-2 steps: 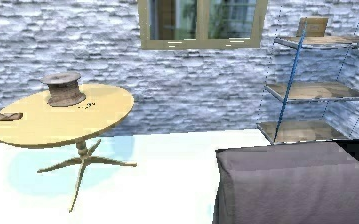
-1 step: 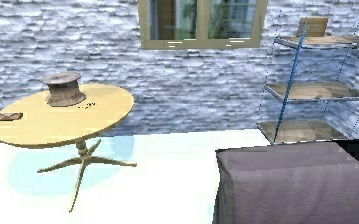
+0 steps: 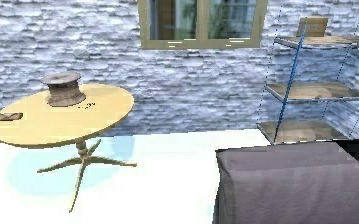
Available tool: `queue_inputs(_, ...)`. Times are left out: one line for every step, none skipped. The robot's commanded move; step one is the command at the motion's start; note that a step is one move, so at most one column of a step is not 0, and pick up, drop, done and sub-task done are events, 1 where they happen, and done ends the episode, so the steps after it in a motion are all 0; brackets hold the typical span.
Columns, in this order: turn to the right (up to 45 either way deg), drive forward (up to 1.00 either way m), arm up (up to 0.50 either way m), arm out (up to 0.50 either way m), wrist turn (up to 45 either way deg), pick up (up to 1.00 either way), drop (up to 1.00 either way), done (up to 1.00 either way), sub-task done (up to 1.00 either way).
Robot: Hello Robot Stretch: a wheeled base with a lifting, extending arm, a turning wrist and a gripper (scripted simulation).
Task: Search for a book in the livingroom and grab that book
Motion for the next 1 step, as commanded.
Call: queue_inputs(0.0, 0.00, 0.00, 0.00, 0.0, 0.00, 0.00, 1.00, 0.00)
